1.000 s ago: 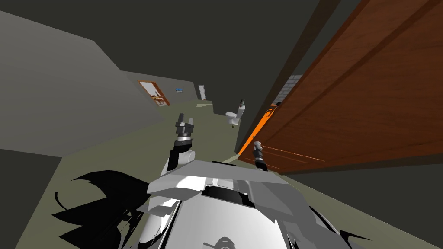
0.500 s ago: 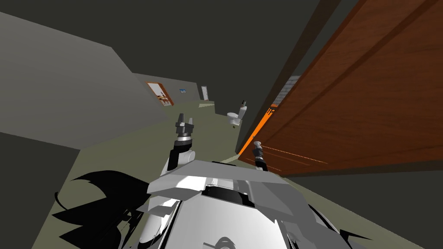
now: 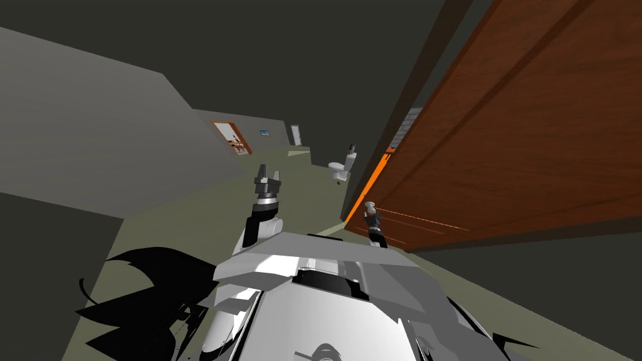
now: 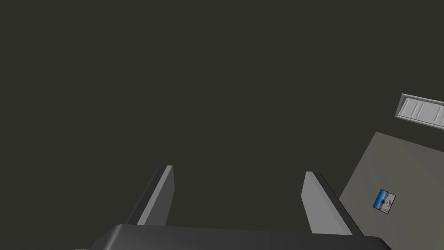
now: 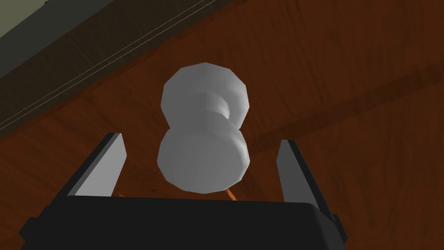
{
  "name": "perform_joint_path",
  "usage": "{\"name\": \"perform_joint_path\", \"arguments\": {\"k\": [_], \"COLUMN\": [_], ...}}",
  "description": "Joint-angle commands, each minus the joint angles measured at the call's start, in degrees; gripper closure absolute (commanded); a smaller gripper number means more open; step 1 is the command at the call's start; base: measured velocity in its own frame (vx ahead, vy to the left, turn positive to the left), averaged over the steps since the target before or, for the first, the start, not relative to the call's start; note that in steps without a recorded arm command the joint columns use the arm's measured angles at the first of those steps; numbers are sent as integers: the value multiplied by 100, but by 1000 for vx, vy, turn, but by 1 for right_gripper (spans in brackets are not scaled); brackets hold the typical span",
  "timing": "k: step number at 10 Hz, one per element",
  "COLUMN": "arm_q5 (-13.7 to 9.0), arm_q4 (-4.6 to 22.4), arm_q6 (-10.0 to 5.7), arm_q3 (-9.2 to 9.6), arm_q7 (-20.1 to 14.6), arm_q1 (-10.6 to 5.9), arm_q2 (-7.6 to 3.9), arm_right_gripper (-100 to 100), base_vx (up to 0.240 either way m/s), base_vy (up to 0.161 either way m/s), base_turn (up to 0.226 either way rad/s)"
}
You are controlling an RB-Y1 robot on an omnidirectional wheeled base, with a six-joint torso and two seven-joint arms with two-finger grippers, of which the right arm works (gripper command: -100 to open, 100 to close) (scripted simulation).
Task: Pull the door open
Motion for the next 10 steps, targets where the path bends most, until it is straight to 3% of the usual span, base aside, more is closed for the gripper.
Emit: {"name": "perform_joint_path", "arguments": {"k": [1, 8, 10], "arm_q5": [-89, -436, -625], "arm_q4": [-13, -124, -185], "arm_q6": [4, 62, 94], "arm_q3": [49, 245, 352], "arm_q7": [-286, -1228, -1604], "arm_q1": [-8, -11, -13], "arm_q2": [7, 36, 52], "arm_right_gripper": [-100, -100, -100], "base_vx": [-45, -54, -62], "base_vy": [-23, -19, -20], "base_turn": [27, 20, 32]}}
